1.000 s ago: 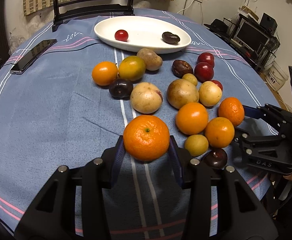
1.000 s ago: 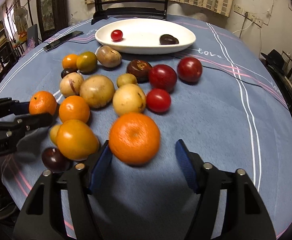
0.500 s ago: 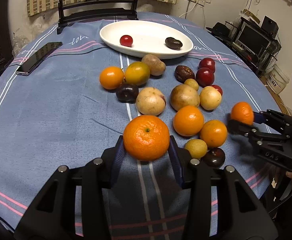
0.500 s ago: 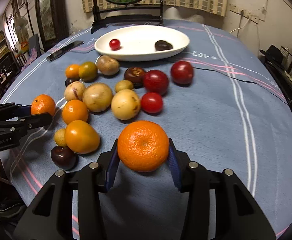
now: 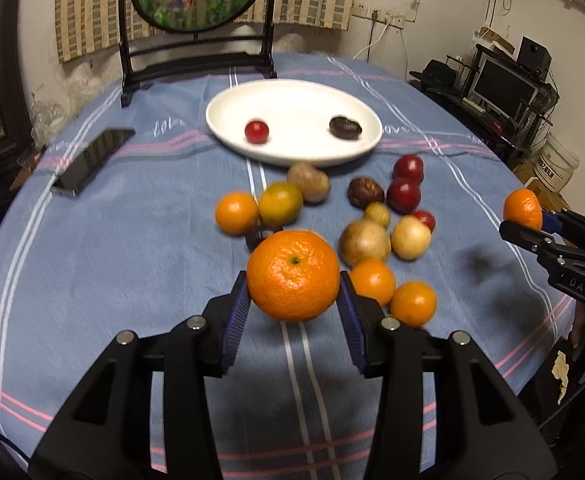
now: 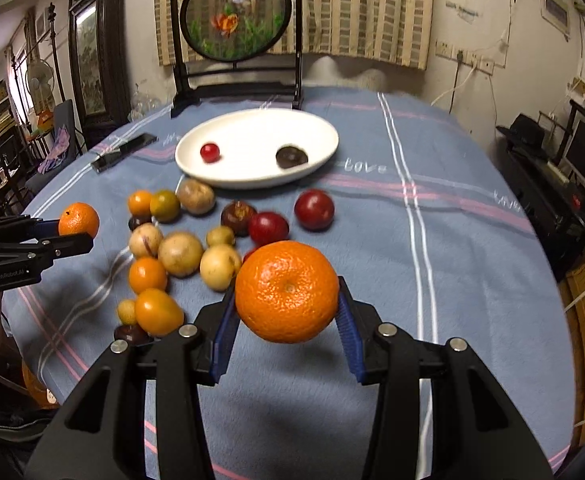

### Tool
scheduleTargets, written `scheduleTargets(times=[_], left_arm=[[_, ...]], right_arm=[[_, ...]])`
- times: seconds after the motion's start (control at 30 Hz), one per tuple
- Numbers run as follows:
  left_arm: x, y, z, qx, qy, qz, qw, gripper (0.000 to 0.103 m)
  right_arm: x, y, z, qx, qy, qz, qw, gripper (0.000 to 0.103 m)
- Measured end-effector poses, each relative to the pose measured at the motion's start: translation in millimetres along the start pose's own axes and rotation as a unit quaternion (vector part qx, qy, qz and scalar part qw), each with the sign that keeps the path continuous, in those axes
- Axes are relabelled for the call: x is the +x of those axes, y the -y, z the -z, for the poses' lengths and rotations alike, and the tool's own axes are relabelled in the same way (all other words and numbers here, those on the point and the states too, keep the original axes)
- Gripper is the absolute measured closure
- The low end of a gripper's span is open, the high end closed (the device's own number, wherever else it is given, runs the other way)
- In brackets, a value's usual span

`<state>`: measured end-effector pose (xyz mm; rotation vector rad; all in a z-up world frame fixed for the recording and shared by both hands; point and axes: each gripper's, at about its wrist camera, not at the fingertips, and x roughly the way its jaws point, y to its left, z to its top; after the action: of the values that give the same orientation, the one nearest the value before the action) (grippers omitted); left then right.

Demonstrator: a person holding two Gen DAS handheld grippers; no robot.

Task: Organize fruits
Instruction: 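Carry both tangerines onto the white plate and open both tools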

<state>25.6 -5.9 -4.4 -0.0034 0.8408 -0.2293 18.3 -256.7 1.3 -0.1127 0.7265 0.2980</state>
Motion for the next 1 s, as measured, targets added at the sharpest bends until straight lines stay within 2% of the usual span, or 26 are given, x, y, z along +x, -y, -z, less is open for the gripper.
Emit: scheduleTargets(times=[0.23, 0.43, 0.67, 1.0], left_arm=[[0, -2, -45, 0.010, 0.020, 0.006, 0.9997, 0.059], [22, -9, -85, 0.005, 0.022, 0.001, 0.9997, 0.059], [65, -15, -118, -0.004, 0.011, -0.003, 0.9999, 0.059], [134, -20, -128, -0.019, -0.045, 0.006, 0.9988, 0.059]], right_arm=[[4, -3, -40, -0.014, 0.026, -0.009, 1.000, 0.057], [26, -9, -77, -0.019, 0.033, -0.024, 0.999, 0.057], [78, -18, -108, -0.019, 0.005, -0.038, 0.999, 0.057], [149, -18, -123, -0.020, -0.047, -0.033, 0.998, 0.057]])
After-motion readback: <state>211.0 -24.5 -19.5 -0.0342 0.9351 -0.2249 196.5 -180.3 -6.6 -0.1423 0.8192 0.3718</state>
